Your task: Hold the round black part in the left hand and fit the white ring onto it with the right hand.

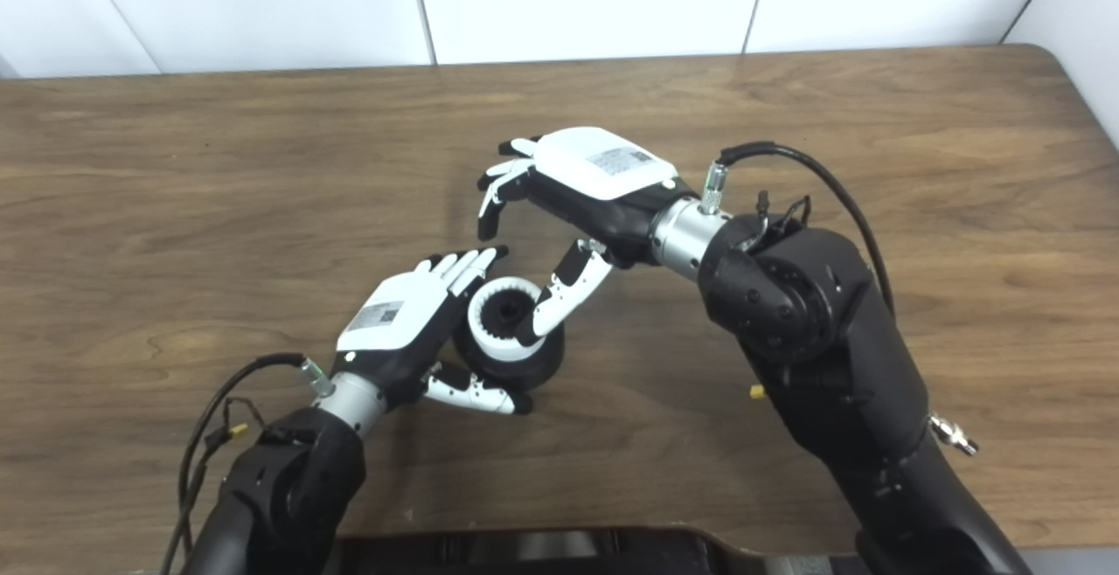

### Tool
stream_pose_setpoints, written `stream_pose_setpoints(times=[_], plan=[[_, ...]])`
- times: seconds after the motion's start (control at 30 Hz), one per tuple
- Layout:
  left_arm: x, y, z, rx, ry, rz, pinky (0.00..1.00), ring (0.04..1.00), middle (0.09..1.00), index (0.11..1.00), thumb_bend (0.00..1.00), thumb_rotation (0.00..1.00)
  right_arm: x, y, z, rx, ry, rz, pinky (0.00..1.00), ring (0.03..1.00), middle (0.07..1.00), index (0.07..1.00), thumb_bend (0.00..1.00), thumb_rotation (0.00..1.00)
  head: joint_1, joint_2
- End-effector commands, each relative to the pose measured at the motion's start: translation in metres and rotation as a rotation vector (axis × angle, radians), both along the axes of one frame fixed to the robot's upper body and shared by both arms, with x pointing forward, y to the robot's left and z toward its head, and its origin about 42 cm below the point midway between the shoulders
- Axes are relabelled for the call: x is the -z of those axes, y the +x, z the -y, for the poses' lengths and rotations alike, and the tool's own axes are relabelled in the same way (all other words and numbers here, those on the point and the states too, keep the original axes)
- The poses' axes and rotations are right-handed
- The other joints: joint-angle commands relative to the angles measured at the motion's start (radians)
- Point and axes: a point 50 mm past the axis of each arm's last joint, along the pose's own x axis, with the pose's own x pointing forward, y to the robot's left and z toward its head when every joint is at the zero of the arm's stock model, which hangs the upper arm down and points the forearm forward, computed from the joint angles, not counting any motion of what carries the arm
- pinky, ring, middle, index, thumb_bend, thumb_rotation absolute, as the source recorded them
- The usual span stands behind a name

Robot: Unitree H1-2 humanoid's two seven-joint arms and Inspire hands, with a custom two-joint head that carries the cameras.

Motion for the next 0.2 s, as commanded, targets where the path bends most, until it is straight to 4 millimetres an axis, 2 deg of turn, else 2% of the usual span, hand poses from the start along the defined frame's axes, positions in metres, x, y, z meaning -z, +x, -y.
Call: stream_pose_setpoints(times=[0.0, 0.17], plan=[[0.003, 0.001, -0.017, -0.051, 0.027, -0.078, 1.00, 1.000, 1.000, 1.000, 1.00, 0.40, -0.015, -0.001, 0.003, 0.006, 0.017, 0.065, 1.00, 0.983, 0.887, 0.668, 1.00, 0.35, -0.001, 0.001], [-0.025, 0.002, -0.031, -0.049, 0.033, -0.087, 1.00, 1.000, 1.000, 1.000, 1.00, 0.42, -0.013, -0.002, 0.008, 0.012, -0.001, 0.055, 1.00, 0.993, 0.899, 0.688, 1.00, 0.37, 0.008, -0.009]])
